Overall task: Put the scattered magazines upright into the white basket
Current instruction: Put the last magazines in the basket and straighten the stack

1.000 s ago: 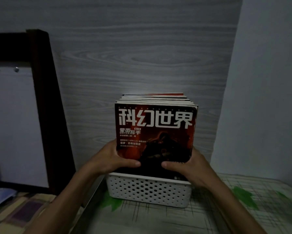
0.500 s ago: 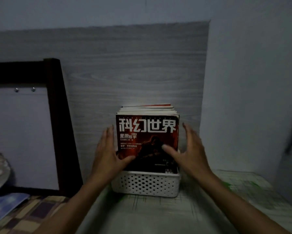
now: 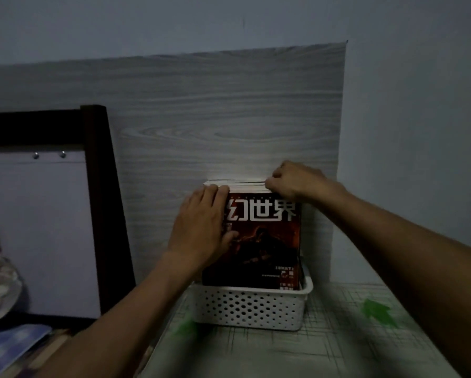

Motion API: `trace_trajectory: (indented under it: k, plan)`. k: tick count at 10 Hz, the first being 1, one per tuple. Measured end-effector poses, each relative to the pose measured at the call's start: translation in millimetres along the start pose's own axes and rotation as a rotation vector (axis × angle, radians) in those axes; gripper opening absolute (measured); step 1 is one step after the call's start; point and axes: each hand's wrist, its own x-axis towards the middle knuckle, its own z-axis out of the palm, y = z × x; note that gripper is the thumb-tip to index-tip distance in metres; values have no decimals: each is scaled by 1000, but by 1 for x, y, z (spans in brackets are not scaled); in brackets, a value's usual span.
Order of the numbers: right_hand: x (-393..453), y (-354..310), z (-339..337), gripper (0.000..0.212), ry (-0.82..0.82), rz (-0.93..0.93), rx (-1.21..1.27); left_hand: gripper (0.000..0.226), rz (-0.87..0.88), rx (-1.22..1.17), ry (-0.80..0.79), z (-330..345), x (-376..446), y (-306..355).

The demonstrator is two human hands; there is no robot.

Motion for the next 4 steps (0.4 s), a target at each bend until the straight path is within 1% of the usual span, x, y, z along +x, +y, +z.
trace_trajectory:
  k: [1, 2, 3, 4]
  plan:
    - [7, 3, -5, 37, -12, 14, 17, 91, 0, -7, 43, 5, 1, -1]
    - [4, 5, 5, 38, 32, 49, -2, 91, -65, 29, -32, -1, 1, -2]
    - [-8, 0, 0, 48, 165, 69, 80, 80, -96, 48, -113, -9, 14, 18]
    - [-63, 19, -11, 38, 362, 78, 288, 79, -161, -279, -326, -57, 16, 2]
